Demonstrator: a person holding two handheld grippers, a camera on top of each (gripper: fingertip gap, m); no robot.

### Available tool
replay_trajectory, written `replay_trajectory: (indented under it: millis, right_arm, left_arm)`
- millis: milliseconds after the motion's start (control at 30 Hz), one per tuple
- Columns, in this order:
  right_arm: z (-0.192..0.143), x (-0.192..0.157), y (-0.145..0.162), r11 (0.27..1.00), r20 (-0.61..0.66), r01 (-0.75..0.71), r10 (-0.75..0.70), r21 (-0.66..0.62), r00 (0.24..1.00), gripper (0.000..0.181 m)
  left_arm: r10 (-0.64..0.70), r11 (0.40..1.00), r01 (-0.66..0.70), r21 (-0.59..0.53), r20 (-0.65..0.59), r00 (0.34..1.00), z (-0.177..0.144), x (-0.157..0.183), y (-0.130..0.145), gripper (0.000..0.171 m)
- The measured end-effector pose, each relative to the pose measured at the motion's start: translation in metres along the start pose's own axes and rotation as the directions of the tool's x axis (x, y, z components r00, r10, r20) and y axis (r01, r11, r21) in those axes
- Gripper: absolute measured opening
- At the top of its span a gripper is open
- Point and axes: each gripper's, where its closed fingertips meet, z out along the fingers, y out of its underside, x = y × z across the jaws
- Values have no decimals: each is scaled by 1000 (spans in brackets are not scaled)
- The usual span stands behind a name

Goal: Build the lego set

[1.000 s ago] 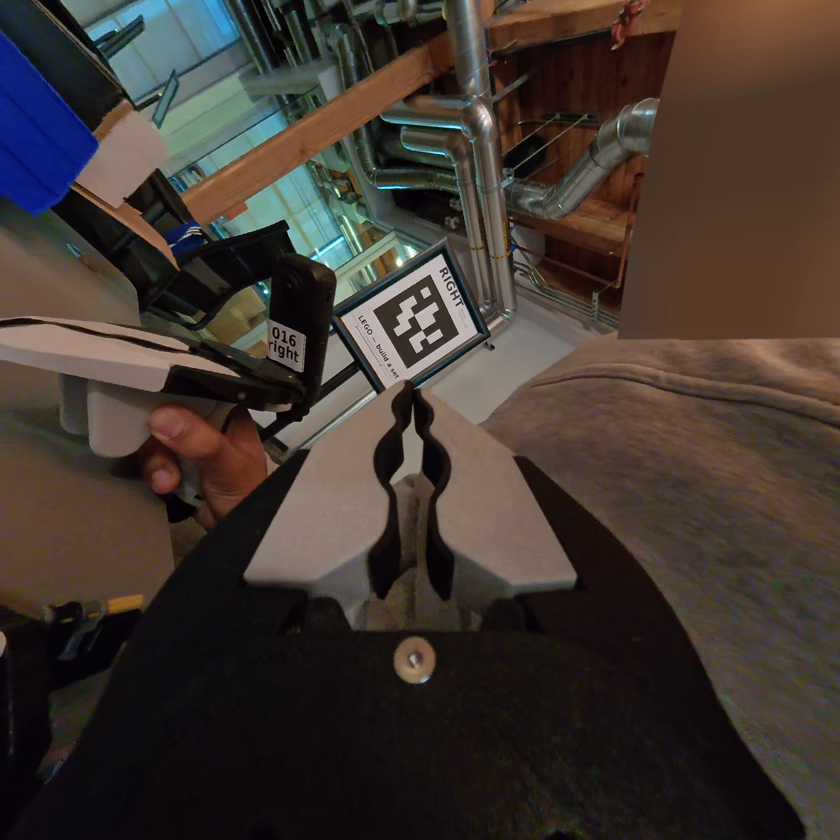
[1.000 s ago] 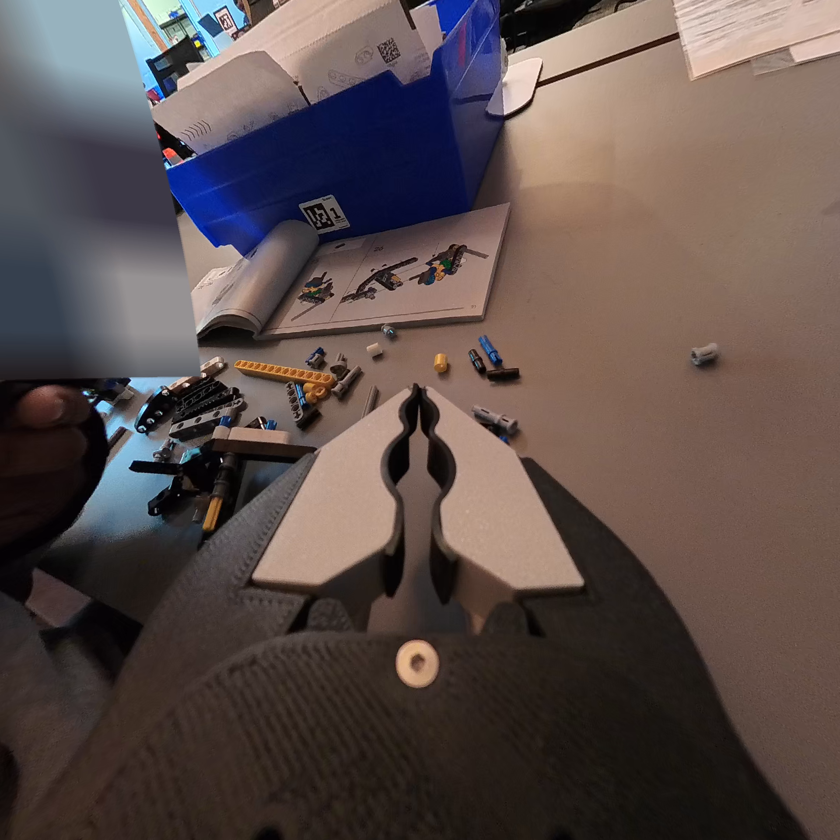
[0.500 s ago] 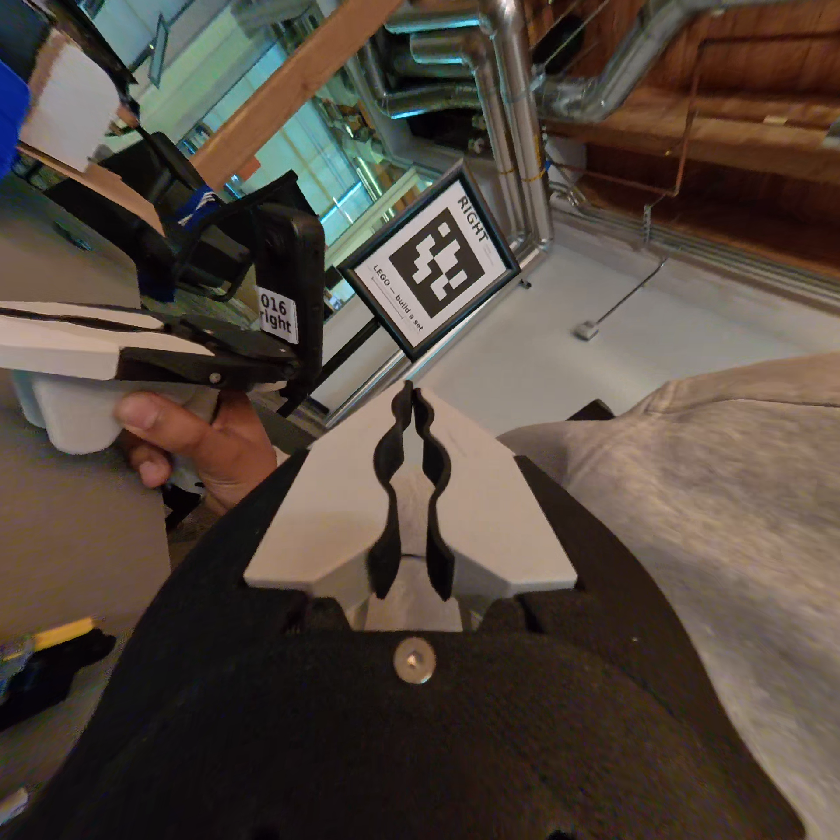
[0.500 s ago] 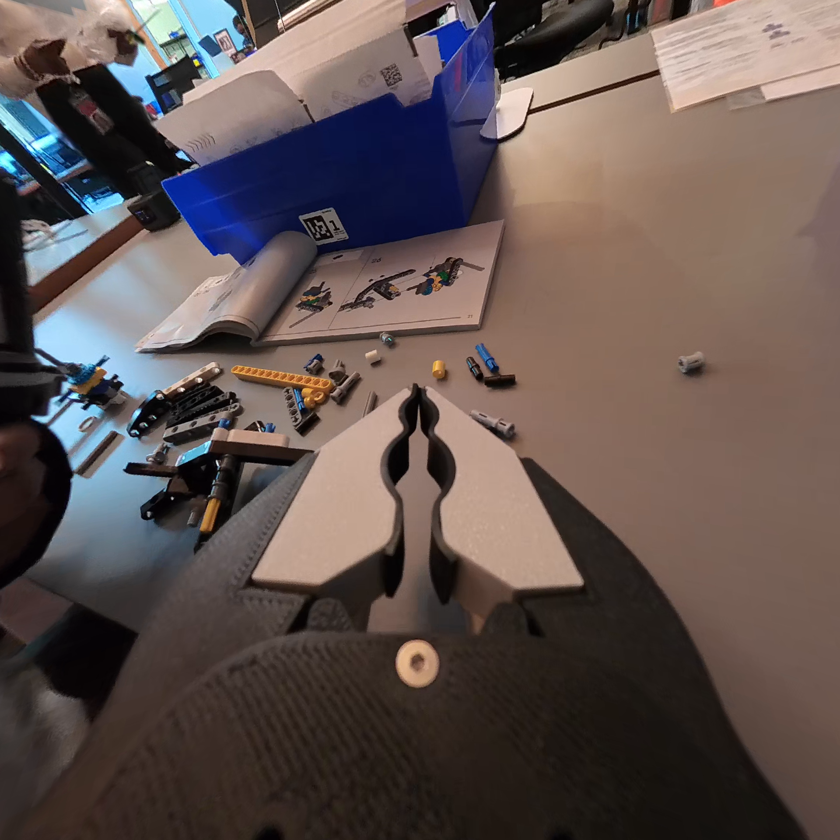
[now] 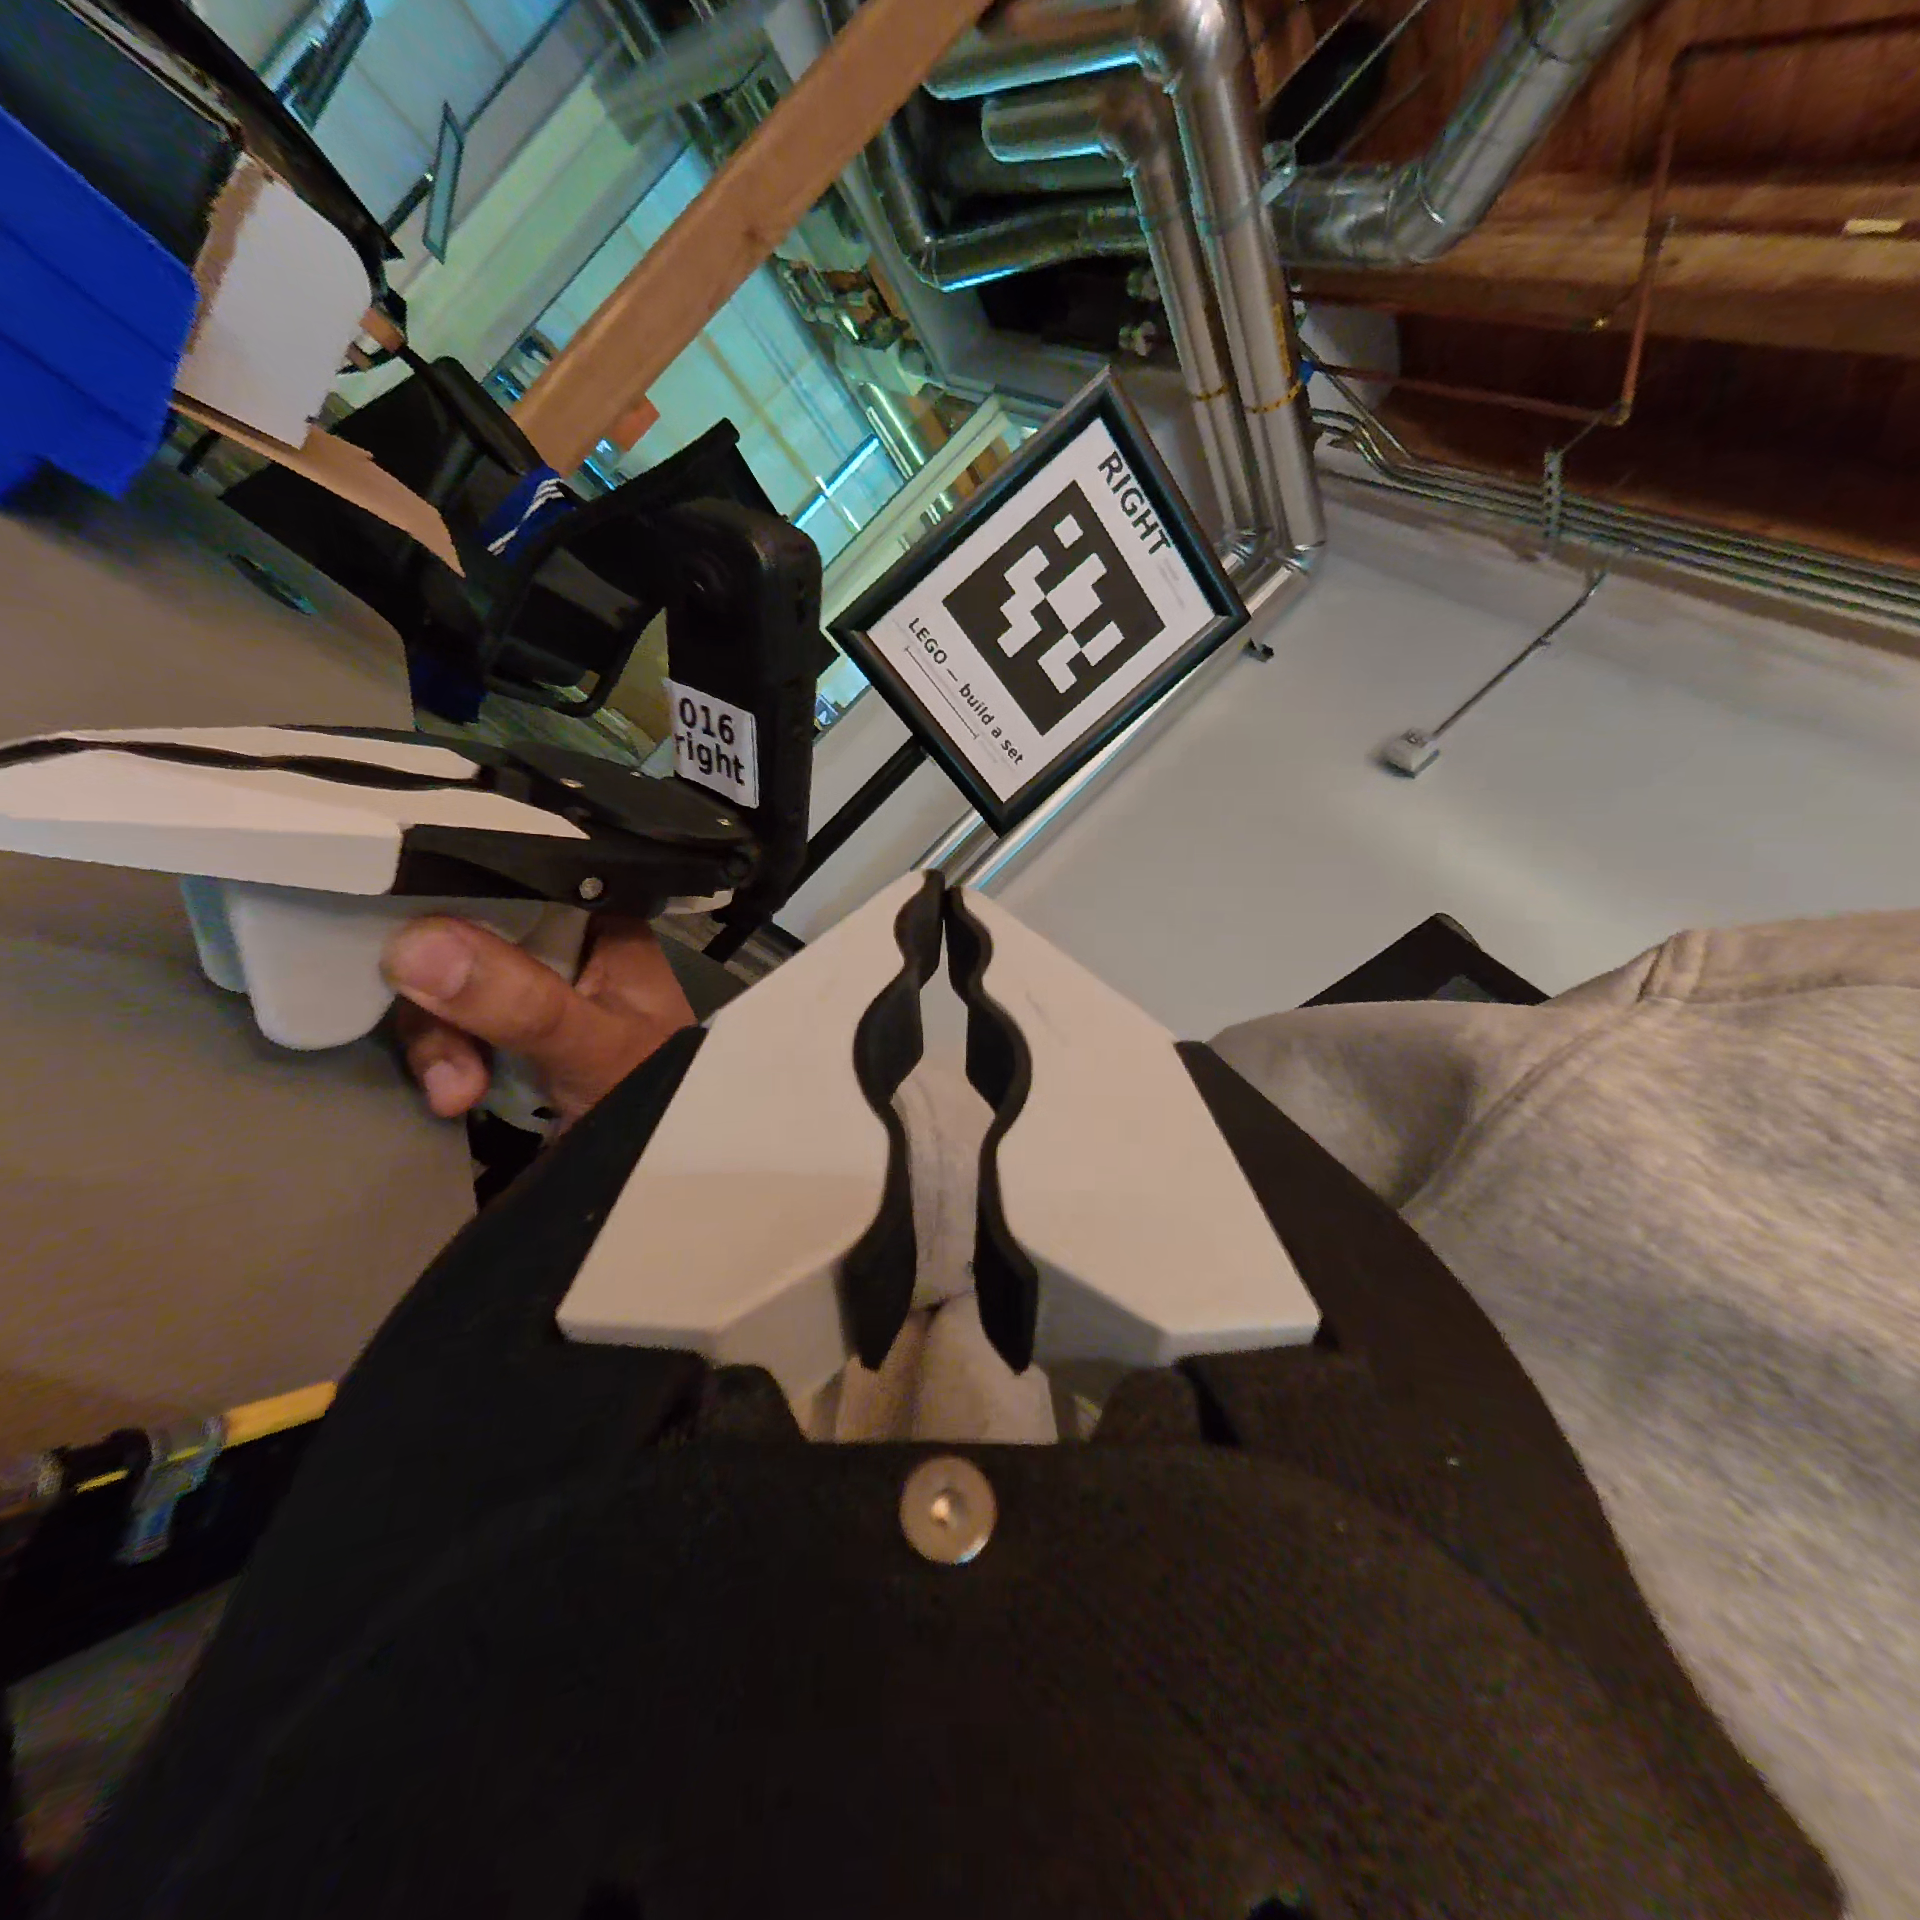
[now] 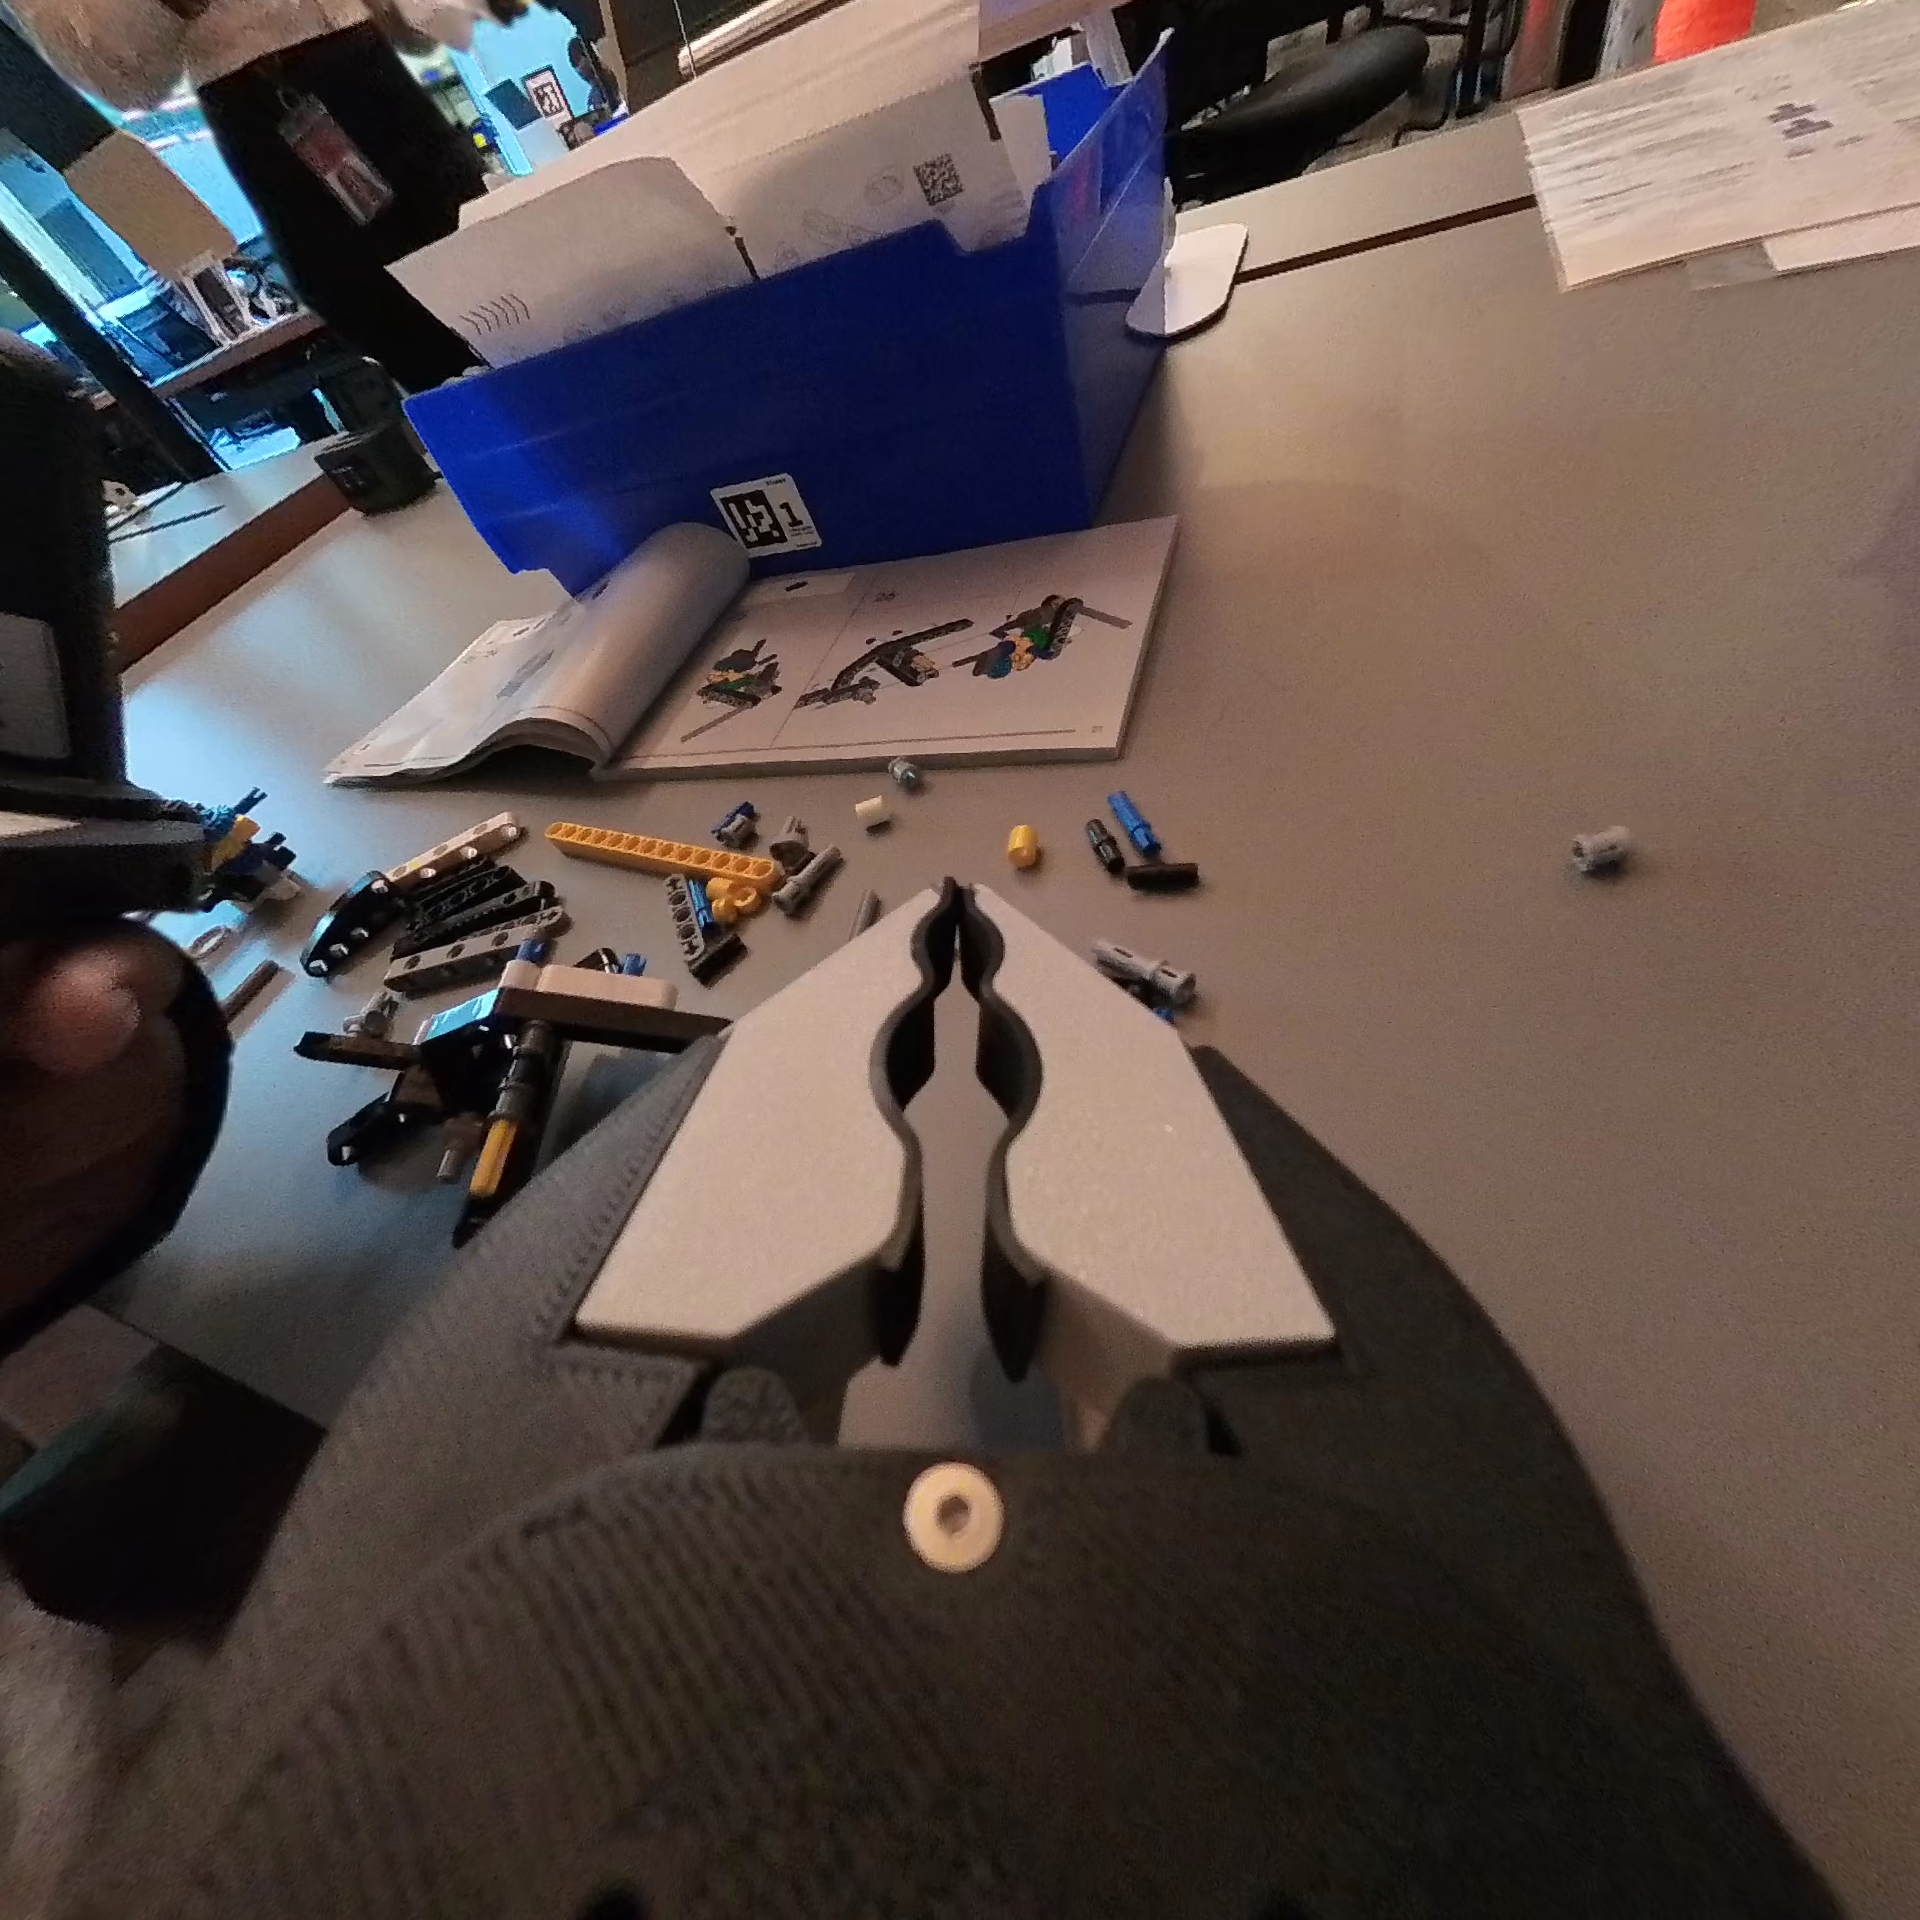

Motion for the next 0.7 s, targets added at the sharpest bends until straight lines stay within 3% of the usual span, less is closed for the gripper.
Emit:
replay_trajectory:
  millis: [700]
  right_arm:
    - [0,-1,0,1000,8,3,-3,3,1000,0]
  left_arm:
    - [-4,1000,4,0,-2,1000,2,0,1,0]
